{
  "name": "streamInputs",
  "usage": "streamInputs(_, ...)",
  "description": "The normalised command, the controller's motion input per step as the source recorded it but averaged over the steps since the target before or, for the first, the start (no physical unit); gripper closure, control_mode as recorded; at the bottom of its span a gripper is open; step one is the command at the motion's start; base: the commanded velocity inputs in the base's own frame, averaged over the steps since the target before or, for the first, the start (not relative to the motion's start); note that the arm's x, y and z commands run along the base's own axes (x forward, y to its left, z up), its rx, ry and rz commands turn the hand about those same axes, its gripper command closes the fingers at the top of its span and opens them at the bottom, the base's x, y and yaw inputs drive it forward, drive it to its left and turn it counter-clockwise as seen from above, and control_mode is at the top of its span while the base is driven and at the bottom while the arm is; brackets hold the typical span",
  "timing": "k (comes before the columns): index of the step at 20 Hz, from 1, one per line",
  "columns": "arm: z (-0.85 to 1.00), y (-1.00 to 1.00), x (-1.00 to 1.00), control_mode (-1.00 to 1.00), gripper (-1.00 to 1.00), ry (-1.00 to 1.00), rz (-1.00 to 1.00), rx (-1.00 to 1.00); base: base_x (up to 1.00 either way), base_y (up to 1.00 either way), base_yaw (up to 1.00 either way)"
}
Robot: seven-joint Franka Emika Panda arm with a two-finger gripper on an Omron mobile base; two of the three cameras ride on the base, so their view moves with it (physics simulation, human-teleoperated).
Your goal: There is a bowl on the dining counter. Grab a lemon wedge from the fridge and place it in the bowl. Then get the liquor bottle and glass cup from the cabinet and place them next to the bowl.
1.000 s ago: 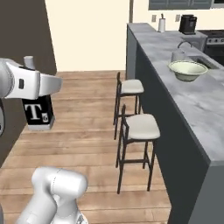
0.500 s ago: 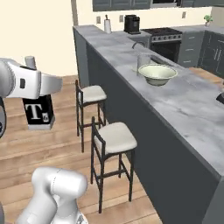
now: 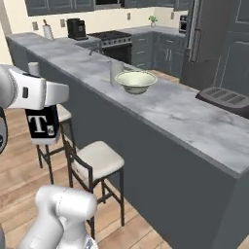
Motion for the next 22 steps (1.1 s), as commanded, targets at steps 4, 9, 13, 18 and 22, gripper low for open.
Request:
streamInputs(4,0.0,0.0,0.0,1.0,1.0,0.0,0.0,0.0,0.27,0.28,-0.58)
streamInputs(9,0.0,0.0,0.0,1.0,1.0,0.0,0.0,0.0,0.31,0.25,-0.58)
streamInputs(13,0.0,0.0,0.0,1.0,1.0,0.0,0.0,0.0,0.36,0.36,-0.56)
streamInputs(18,0.0,0.0,0.0,1.0,1.0,0.0,0.0,0.0,0.61,0.5,-0.45)
streamInputs(22,0.0,0.0,0.0,1.0,1.0,0.0,0.0,0.0,0.94,0.46,-0.32)
